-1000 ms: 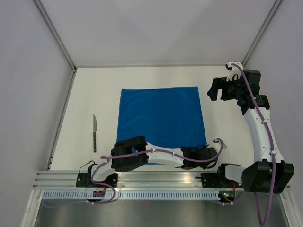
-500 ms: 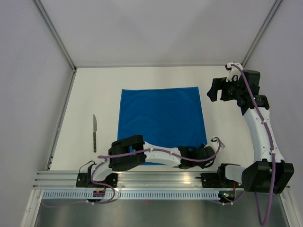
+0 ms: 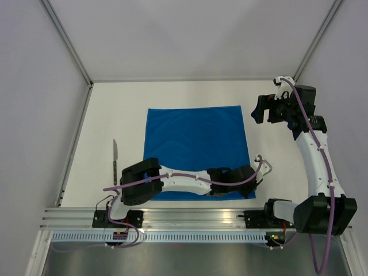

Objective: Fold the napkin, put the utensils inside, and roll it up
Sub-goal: Fold the napkin

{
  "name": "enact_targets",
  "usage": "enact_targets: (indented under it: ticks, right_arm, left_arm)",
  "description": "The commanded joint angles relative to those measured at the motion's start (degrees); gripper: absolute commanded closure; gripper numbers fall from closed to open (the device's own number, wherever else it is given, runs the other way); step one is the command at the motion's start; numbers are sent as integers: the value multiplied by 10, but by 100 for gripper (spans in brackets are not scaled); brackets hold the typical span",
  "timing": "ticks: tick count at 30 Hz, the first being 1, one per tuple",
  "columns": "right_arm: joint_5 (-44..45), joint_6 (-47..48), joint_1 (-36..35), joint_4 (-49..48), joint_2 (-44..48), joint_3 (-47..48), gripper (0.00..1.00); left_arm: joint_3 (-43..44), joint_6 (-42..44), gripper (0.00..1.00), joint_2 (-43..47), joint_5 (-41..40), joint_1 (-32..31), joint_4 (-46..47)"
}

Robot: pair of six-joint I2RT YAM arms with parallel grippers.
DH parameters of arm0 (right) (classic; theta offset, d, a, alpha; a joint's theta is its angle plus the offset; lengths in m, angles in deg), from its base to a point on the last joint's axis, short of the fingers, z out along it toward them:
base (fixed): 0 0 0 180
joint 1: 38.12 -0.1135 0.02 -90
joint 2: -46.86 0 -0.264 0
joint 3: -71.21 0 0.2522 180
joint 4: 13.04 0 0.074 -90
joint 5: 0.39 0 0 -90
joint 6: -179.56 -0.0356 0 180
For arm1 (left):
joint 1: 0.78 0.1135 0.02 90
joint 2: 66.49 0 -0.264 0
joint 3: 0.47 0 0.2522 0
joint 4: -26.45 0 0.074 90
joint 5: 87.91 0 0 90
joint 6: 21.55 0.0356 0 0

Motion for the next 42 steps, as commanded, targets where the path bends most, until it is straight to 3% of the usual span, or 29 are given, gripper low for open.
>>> enact_targets:
  ticks: [1, 9, 22, 35, 42]
  right_arm:
    - [1, -7, 1, 0, -6, -2, 2]
    - [4, -5, 2, 2, -9, -3, 2]
    - [4, 1, 2, 4, -10, -3, 2]
    - [1, 2, 1, 6, -9, -3, 2]
    - [1, 3, 2, 8, -9, -3, 2]
  left_arm:
    - [15, 18, 71, -14, 47, -3, 24]
    - [63, 24, 56, -84, 40, -14, 24]
    - [74, 37, 53, -116, -6, -26, 3]
    - [69, 27, 70, -129, -34, -26, -10]
    - [67, 27, 88, -126, -36, -25, -12]
